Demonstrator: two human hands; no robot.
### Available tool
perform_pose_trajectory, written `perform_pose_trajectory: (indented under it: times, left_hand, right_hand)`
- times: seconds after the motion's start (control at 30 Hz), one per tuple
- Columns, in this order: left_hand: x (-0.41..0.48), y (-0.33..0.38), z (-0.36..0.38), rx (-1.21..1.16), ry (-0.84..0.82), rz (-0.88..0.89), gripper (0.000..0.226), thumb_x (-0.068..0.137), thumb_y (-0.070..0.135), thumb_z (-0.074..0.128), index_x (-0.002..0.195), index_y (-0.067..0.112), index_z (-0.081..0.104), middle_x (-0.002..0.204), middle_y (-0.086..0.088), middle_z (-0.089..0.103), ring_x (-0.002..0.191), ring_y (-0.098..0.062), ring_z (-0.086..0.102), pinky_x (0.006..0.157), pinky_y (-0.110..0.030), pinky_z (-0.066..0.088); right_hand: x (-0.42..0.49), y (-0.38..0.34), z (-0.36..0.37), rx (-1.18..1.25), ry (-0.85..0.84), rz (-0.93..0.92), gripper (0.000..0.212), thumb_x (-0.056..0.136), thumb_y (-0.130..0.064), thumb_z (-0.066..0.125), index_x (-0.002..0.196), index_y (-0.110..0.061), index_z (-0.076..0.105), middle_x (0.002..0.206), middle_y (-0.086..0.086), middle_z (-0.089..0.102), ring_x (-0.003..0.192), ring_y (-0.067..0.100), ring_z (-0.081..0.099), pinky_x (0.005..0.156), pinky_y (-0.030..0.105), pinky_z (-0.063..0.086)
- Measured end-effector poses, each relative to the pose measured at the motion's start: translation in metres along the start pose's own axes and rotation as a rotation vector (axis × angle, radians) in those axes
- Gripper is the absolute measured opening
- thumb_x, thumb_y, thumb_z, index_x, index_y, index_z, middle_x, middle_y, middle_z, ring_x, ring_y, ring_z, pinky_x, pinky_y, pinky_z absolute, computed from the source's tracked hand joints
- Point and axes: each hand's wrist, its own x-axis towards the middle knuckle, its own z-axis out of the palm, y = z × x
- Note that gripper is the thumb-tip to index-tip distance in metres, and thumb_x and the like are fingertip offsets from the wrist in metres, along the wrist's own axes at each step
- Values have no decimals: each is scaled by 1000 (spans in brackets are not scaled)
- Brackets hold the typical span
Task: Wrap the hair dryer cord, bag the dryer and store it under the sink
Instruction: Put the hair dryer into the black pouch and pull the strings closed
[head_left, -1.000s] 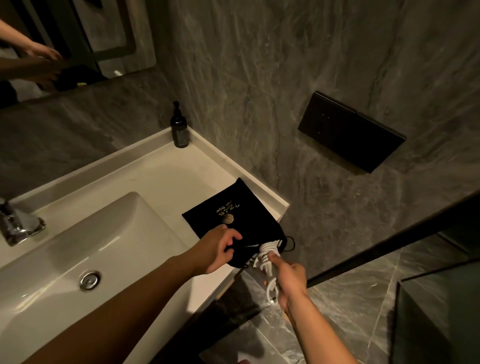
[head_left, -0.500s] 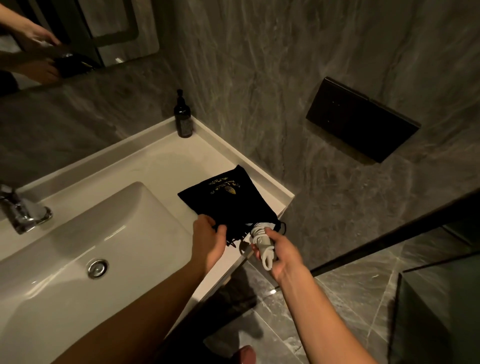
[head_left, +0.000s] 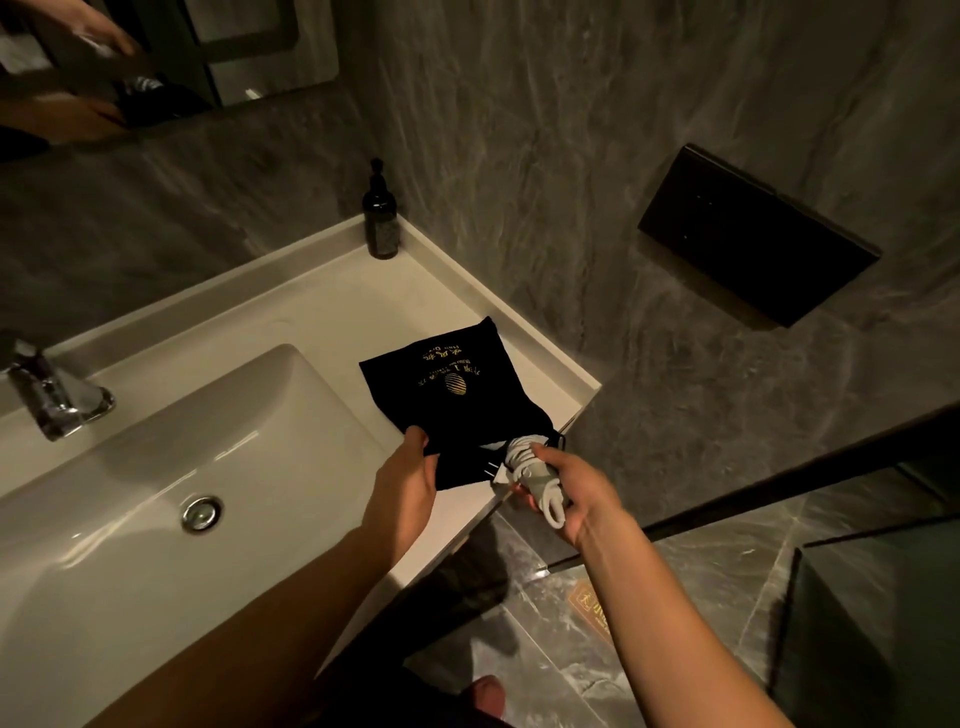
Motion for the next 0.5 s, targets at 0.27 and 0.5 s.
perform_pose_trajectory:
  times: [0.27,0.5]
  left_hand:
    - [-9,1,0,-12,-70,-4,25,98,22,66,105,7,47,78,-17,66,57,-24,59,53,-28,46]
    - [-18,13,5,-156,-144,39,16,101,15,58,94,12,45,67,7,46,56,-3,46,53,-14,35]
  right_hand:
    - [7,24,15,41,64,-70,42,85,-17,78,113,11,63,94,30,73,54,31,68,42,32,53]
    - [7,57,50,184,22,-231,27,96,-17,66,105,9,66,96,27,73,75,30,71,69,36,60]
